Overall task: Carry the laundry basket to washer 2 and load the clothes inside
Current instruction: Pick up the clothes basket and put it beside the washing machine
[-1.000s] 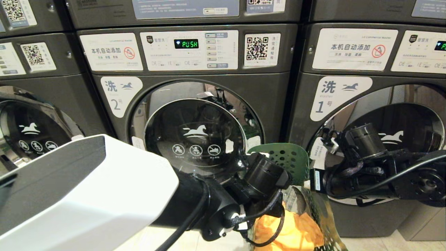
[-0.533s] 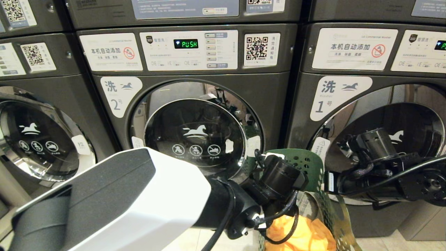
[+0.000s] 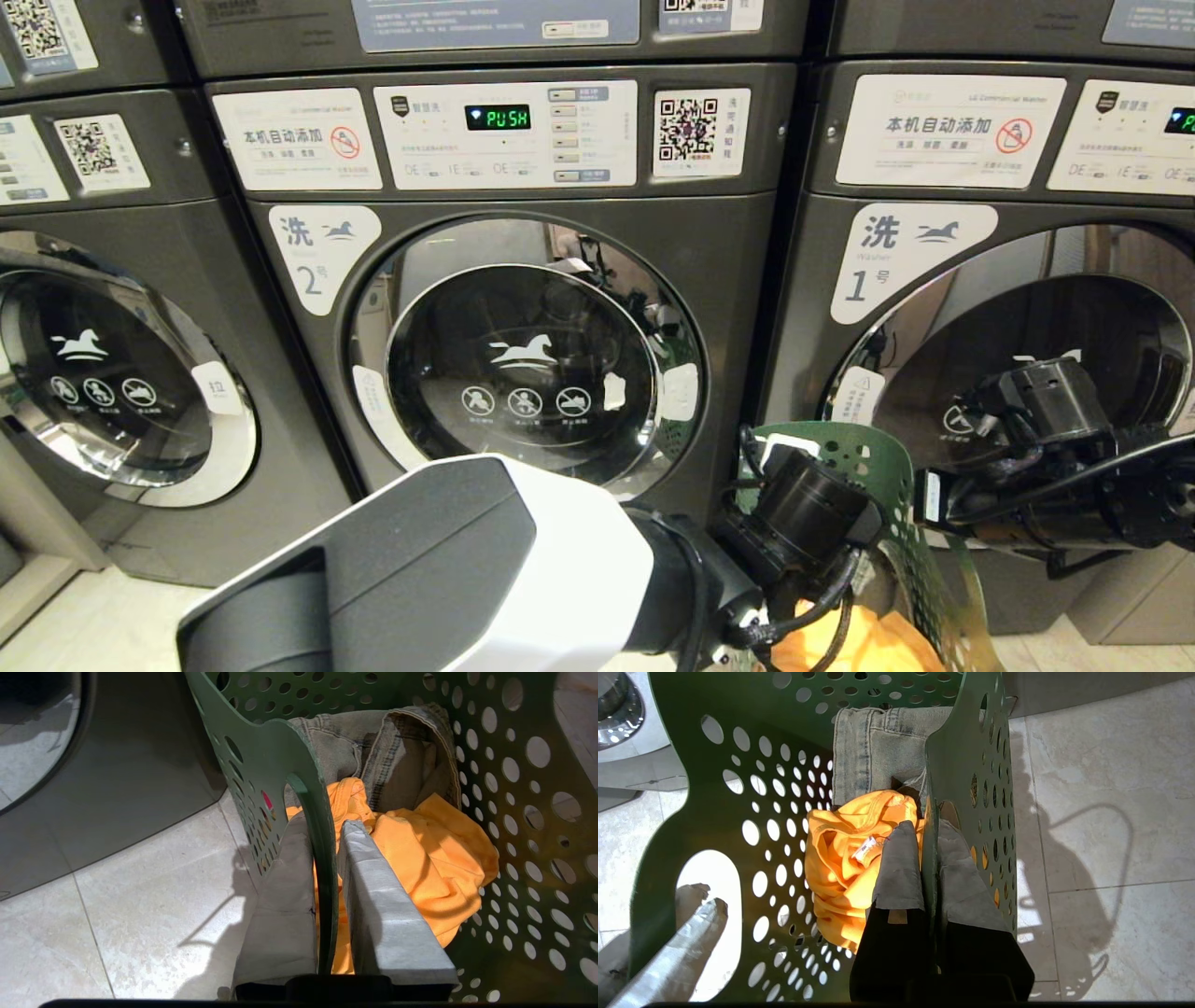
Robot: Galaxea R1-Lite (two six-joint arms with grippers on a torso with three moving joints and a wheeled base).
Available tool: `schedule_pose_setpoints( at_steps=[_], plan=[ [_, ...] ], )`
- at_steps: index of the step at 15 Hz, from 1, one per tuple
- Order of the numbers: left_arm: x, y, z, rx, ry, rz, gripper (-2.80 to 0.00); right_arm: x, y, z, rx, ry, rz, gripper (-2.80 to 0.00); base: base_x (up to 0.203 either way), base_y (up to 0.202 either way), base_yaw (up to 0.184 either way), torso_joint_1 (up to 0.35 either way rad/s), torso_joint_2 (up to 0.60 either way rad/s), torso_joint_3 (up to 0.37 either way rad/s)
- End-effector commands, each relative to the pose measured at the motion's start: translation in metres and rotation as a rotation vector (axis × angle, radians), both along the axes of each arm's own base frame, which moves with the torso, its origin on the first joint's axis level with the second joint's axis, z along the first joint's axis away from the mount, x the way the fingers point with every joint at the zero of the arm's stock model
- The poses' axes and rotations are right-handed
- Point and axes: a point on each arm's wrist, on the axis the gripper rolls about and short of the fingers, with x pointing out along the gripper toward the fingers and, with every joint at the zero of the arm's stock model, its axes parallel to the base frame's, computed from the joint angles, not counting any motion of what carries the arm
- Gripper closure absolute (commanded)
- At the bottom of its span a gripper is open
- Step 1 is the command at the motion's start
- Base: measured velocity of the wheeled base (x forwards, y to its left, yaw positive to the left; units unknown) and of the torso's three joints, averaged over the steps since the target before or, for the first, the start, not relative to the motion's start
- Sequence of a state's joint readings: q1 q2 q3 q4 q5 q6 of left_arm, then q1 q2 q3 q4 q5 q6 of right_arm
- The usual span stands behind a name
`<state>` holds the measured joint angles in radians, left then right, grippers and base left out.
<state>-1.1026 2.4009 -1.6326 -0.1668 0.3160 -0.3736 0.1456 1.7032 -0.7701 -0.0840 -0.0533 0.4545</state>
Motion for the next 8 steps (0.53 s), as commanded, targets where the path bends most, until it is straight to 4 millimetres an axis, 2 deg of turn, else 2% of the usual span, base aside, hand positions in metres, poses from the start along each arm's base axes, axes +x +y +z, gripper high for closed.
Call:
schedule_pose_setpoints(
  at_steps=[1,5,8],
  plan=[
    [-0.003,-0.005,-0.006,0.005,0.003,-0.008,0.0,-0.002,-0.002,-0.001,0.003,0.003,-0.009,0.0,0.0,0.0,0.0,0.0,0.0,0.0],
    [-0.006,-0.02,-0.014,0.002,0.002,-0.026,0.0,-0.006,-0.01,-0.007,-0.004,0.03,-0.032,0.0,0.0,0.0,0.0,0.0,0.0,0.0],
    [-0.004,-0.029,-0.016,0.005,0.004,-0.029,0.0,-0.008,-0.017,-0.011,-0.007,0.048,-0.056,0.0,0.0,0.0,0.0,0.003,0.0,-0.154]
  ],
)
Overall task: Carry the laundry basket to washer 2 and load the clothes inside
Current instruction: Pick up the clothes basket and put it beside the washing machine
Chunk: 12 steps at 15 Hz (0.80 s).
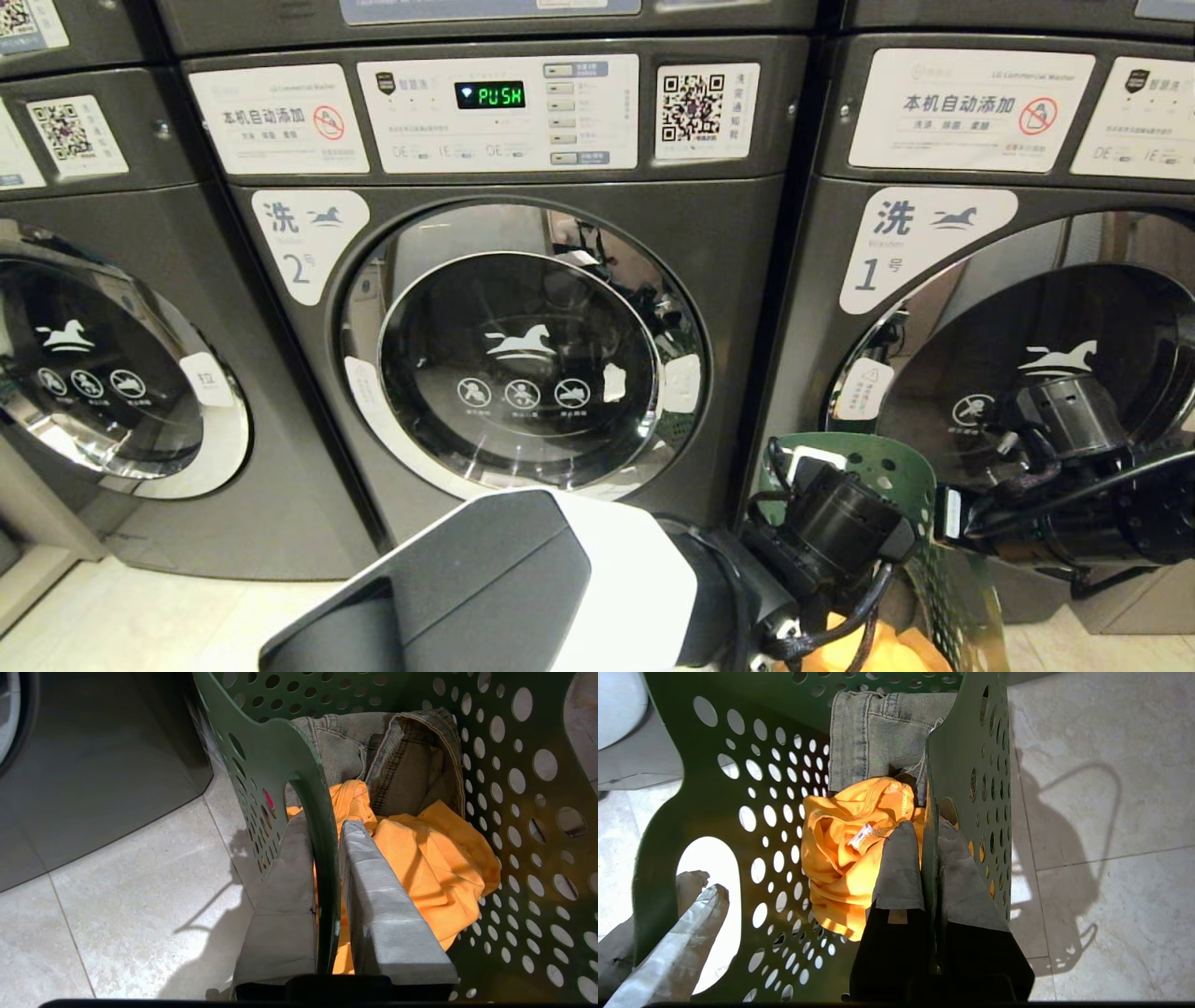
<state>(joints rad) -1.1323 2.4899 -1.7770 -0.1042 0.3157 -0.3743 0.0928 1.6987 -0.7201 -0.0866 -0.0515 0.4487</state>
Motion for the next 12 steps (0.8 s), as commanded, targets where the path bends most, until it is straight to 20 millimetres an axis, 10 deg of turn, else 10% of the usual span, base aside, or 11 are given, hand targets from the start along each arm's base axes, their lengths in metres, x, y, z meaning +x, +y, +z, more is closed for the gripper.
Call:
schedule_pose_setpoints(
  at_steps=[1,12],
  plan=[
    [0.001,-0.006,-0.008,0.003,0.003,0.0,0.0,0.001,-0.005,-0.003,0.0,0.011,-0.02,0.0,0.0,0.0,0.0,0.011,0.01,-0.184],
    [-0.006,-0.017,-0.024,0.016,0.011,-0.021,0.0,0.018,-0.018,-0.023,-0.044,0.031,-0.024,0.0,0.0,0.0,0.0,0.003,0.0,-0.195]
  ],
)
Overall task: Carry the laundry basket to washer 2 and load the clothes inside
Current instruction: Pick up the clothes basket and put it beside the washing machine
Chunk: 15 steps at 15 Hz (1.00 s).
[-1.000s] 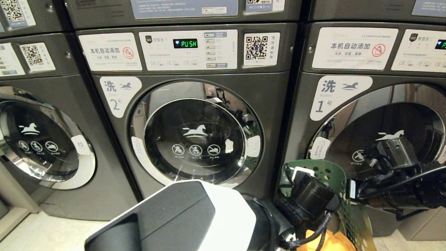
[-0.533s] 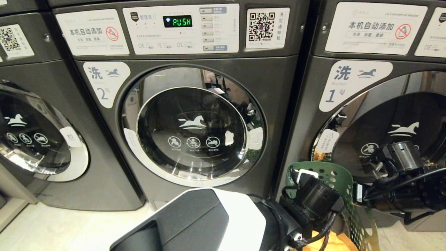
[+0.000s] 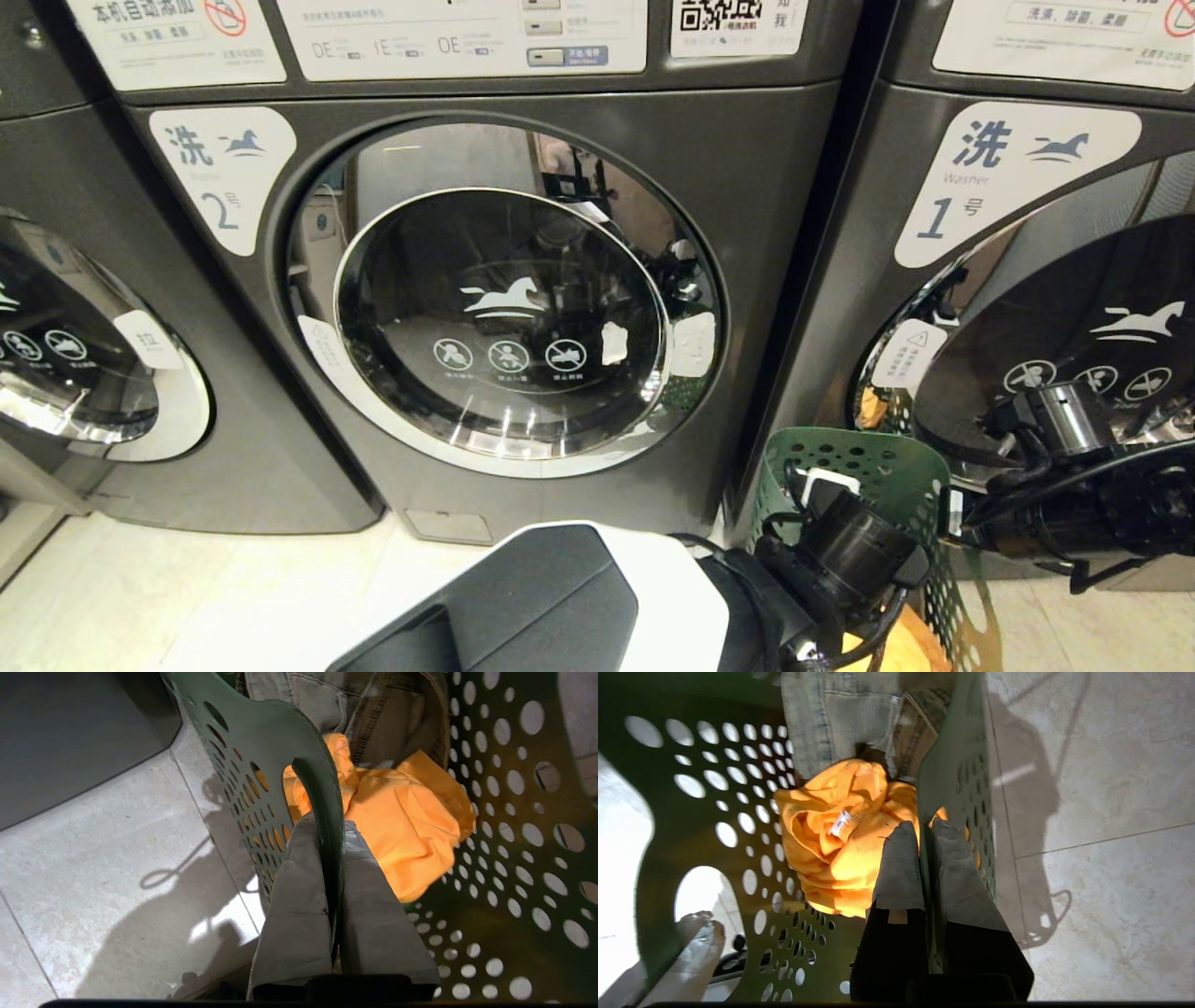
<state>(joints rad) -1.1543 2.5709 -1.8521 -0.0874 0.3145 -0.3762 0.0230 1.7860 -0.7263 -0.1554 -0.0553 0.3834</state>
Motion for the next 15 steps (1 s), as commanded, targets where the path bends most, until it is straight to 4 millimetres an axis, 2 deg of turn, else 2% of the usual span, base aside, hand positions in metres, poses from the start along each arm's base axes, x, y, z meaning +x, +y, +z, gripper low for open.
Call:
schedule_pose_setpoints(
  at_steps=[1,6,15],
  plan=[
    [-0.004,-0.003,0.0,-0.005,-0.001,-0.006,0.0,-0.001,-0.002,-0.008,-0.004,0.027,-0.001,0.0,0.0,0.0,0.0,0.005,0.0,-0.199],
    [-0.004,-0.009,-0.016,0.009,0.009,-0.015,0.0,0.003,-0.005,-0.025,-0.004,0.056,-0.012,0.0,0.0,0.0,0.0,0.006,0.0,-0.196],
    [-0.006,-0.014,-0.027,0.015,0.02,-0.033,0.0,0.005,-0.012,-0.029,-0.005,0.065,-0.037,0.0,0.0,0.0,0.0,0.001,0.0,-0.192]
  ],
)
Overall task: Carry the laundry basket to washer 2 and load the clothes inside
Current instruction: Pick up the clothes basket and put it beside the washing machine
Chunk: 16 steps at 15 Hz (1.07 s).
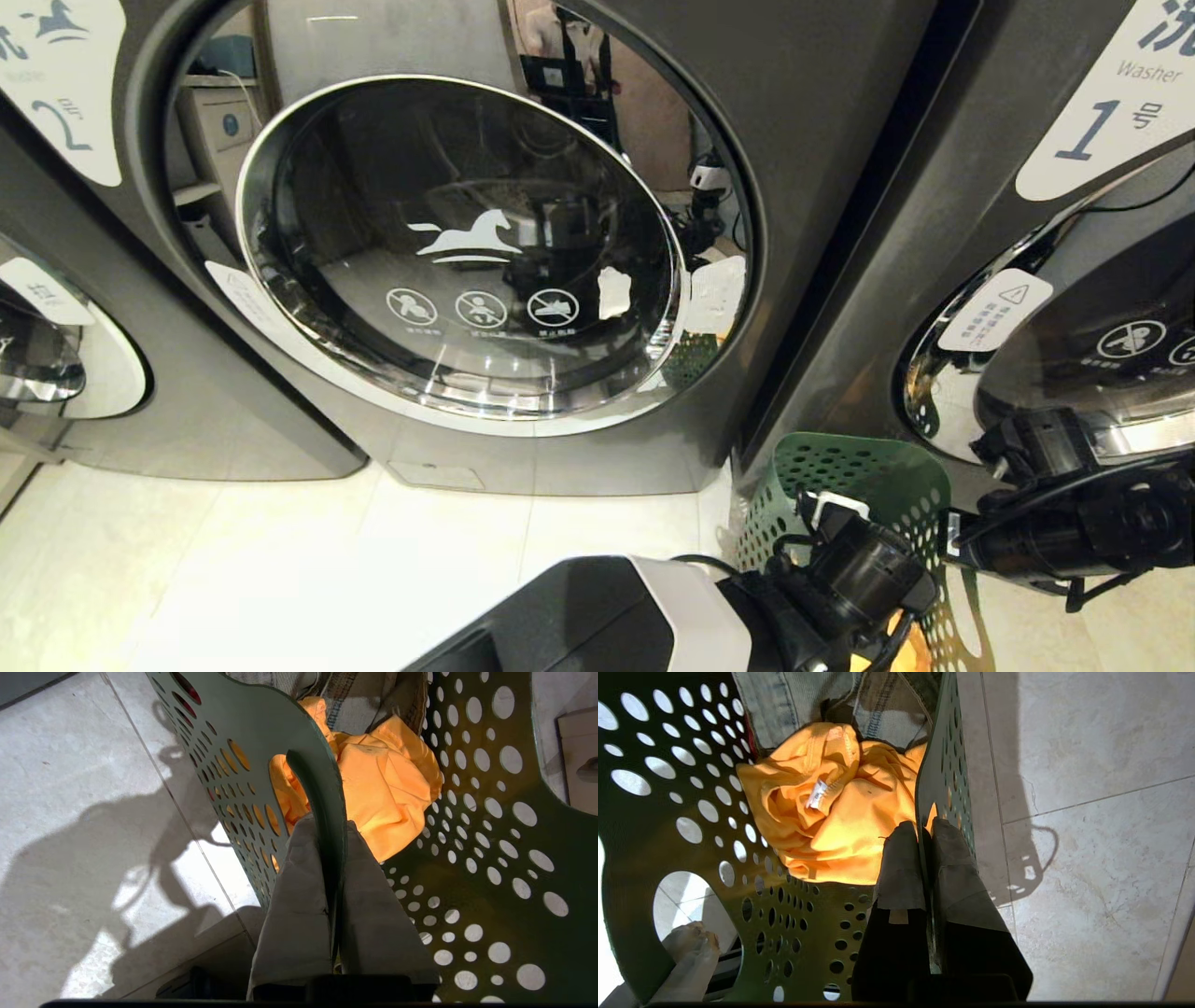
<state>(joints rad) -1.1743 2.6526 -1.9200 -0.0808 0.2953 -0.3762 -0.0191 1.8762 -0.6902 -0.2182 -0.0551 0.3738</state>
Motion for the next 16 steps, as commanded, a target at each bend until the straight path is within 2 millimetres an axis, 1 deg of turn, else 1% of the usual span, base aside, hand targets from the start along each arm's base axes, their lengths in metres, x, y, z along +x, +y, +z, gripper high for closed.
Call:
schedule_pose_setpoints(
  at_steps=[1,4,10,12,16],
  plan=[
    [0.0,0.0,-0.003,0.001,0.001,0.003,0.0,0.0,-0.001,0.0,0.001,0.0,-0.005,0.0,0.0,0.0,0.0,0.002,0.0,-0.074],
    [-0.003,-0.002,-0.007,0.008,0.004,-0.004,0.0,0.002,-0.002,-0.002,0.002,0.0,-0.008,0.0,0.0,0.0,0.0,0.002,0.0,-0.014],
    [-0.003,-0.002,-0.015,0.023,0.007,0.0,0.0,0.003,-0.003,-0.005,0.002,-0.009,-0.012,0.0,0.0,0.0,0.0,0.0,0.0,0.0],
    [-0.003,-0.002,-0.016,0.025,0.007,0.001,0.0,0.003,-0.003,-0.006,0.002,-0.006,-0.013,0.0,0.0,0.0,0.0,0.001,0.0,0.013],
    [-0.003,-0.002,-0.017,0.028,0.006,0.004,0.0,0.002,-0.003,-0.006,0.002,-0.003,-0.012,0.0,0.0,0.0,0.0,0.001,0.0,0.155]
  ],
)
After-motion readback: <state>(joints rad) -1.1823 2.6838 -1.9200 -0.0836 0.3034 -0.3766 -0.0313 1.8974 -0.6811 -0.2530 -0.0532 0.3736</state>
